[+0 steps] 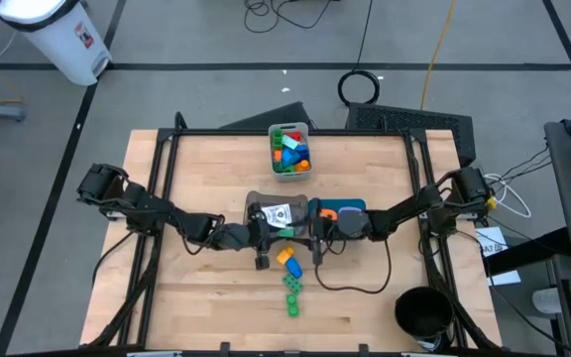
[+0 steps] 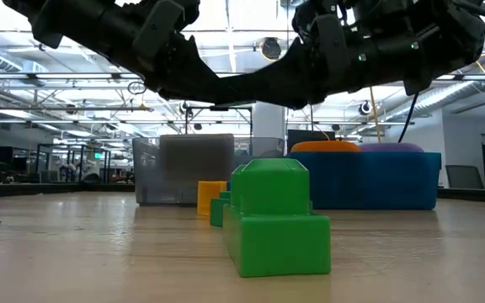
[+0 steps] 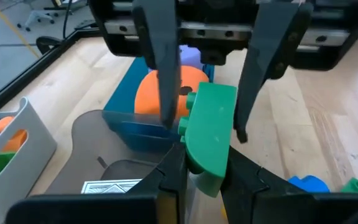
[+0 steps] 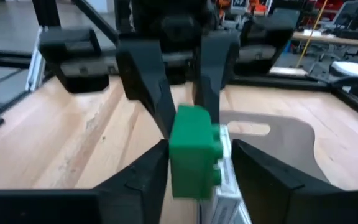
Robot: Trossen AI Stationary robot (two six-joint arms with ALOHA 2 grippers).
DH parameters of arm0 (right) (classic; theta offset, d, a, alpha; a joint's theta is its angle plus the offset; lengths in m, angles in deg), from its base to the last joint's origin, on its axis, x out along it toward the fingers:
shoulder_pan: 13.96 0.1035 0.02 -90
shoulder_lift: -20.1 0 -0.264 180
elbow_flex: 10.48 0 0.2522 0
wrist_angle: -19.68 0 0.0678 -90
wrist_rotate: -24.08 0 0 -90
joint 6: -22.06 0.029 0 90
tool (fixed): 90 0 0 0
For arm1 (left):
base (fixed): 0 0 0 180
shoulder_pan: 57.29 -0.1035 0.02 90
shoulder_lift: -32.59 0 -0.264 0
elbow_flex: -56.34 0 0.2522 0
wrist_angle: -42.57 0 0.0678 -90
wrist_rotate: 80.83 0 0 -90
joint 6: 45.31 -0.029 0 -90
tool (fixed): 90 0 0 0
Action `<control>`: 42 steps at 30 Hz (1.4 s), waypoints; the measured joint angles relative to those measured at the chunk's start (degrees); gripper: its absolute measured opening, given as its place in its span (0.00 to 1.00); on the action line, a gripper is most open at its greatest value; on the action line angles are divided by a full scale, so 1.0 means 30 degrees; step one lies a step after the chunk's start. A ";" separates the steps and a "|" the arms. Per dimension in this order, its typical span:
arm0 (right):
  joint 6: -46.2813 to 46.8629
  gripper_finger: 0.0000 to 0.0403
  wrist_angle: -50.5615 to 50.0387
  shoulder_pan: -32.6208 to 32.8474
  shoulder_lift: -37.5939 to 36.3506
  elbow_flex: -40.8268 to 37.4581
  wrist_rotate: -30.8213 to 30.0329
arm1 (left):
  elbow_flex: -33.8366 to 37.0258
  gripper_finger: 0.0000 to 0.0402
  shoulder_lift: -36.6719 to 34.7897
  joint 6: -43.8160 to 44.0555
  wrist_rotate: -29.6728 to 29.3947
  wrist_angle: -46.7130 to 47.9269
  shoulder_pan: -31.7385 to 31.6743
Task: Pick & Place Toys
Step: Put the green piece into the gray bin
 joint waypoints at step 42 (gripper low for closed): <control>0.1826 0.22 -0.0038 -0.1772 -0.1982 0.0493 0.0481 | 0.0007 0.20 -0.4838 0.1276 0.2556 0.3079 0.0264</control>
